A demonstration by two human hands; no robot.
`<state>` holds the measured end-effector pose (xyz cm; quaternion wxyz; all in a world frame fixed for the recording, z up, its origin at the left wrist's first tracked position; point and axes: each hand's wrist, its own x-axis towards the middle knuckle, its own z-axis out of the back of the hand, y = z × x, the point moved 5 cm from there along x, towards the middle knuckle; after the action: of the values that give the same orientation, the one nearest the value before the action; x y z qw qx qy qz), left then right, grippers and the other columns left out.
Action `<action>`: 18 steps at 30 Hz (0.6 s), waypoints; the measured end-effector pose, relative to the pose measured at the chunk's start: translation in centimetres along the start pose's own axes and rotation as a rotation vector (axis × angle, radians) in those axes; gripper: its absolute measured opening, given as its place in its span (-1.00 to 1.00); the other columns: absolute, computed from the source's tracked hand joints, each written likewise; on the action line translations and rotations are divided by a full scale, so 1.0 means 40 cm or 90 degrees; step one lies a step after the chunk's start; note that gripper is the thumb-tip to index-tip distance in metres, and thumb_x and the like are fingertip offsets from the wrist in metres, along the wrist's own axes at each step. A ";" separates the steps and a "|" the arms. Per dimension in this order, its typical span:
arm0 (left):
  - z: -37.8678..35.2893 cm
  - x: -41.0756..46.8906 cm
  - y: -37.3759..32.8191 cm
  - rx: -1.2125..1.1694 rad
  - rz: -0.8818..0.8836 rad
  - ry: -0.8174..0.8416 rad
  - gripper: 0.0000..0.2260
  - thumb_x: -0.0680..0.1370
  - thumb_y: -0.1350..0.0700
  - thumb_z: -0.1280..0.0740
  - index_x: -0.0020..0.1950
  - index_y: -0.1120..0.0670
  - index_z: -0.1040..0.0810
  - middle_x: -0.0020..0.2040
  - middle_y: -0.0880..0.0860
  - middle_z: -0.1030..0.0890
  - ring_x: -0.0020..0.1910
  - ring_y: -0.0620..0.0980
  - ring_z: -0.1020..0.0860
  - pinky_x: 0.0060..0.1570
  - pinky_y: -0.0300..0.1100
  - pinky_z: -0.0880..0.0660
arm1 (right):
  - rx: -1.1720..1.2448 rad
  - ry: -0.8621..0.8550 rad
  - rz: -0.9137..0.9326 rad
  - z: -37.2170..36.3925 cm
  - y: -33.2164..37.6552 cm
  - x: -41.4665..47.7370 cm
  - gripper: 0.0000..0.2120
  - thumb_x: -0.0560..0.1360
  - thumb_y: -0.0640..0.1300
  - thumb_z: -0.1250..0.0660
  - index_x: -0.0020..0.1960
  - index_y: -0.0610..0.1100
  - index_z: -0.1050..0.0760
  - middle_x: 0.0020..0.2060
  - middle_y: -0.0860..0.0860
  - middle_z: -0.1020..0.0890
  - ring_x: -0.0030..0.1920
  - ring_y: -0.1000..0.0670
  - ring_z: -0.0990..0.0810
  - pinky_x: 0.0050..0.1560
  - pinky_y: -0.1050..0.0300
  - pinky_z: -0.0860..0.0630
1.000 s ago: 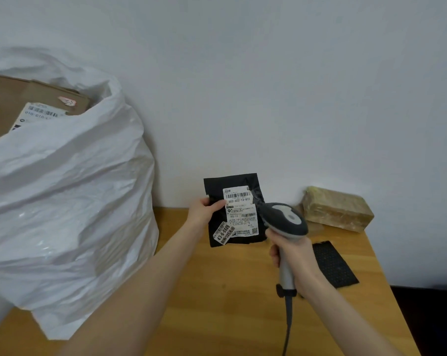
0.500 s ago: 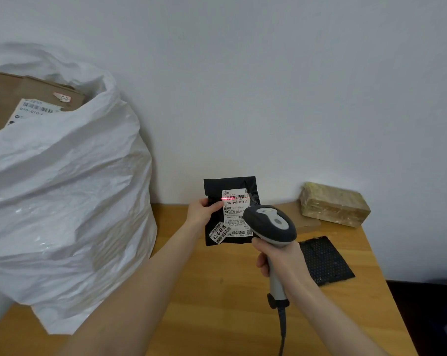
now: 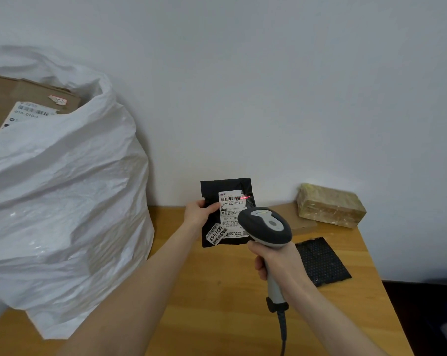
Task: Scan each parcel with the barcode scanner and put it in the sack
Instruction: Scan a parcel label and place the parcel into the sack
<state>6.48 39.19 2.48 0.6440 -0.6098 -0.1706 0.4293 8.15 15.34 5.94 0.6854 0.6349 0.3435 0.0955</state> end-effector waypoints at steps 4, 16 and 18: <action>0.001 -0.001 -0.005 0.003 0.000 -0.004 -0.82 0.51 0.15 -0.43 0.10 0.10 -0.58 0.00 0.09 -0.67 -0.18 -0.03 -0.63 -0.29 -0.22 -0.50 | 0.010 0.002 -0.001 -0.001 0.000 0.001 -0.84 0.46 -0.22 -0.43 -0.26 -0.24 -0.54 -0.52 -0.07 -0.55 -0.57 0.04 -0.44 -0.51 0.21 -0.40; 0.013 -0.002 0.001 0.012 -0.004 -0.014 -0.84 0.51 0.15 -0.43 0.07 0.12 -0.60 0.01 0.12 -0.68 -0.07 0.07 -0.64 -0.16 -0.14 -0.54 | 0.055 0.008 0.027 0.001 0.002 -0.003 -0.87 0.50 -0.16 -0.43 -0.09 -0.22 -0.57 -0.47 -0.13 -0.62 -0.55 0.01 -0.48 -0.48 0.18 -0.42; 0.014 -0.002 0.003 0.010 -0.003 -0.013 -0.88 0.51 0.15 -0.43 0.03 0.09 -0.59 -0.01 0.11 -0.68 -0.08 0.06 -0.65 -0.19 -0.15 -0.54 | 0.057 0.006 0.021 0.002 0.000 -0.002 -0.87 0.49 -0.16 -0.43 -0.10 -0.23 -0.57 -0.47 -0.13 -0.62 -0.55 0.00 -0.49 -0.49 0.18 -0.42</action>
<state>5.98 39.48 2.51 0.6481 -0.5998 -0.1753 0.4353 8.13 15.22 5.98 0.6531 0.6701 0.3399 0.0946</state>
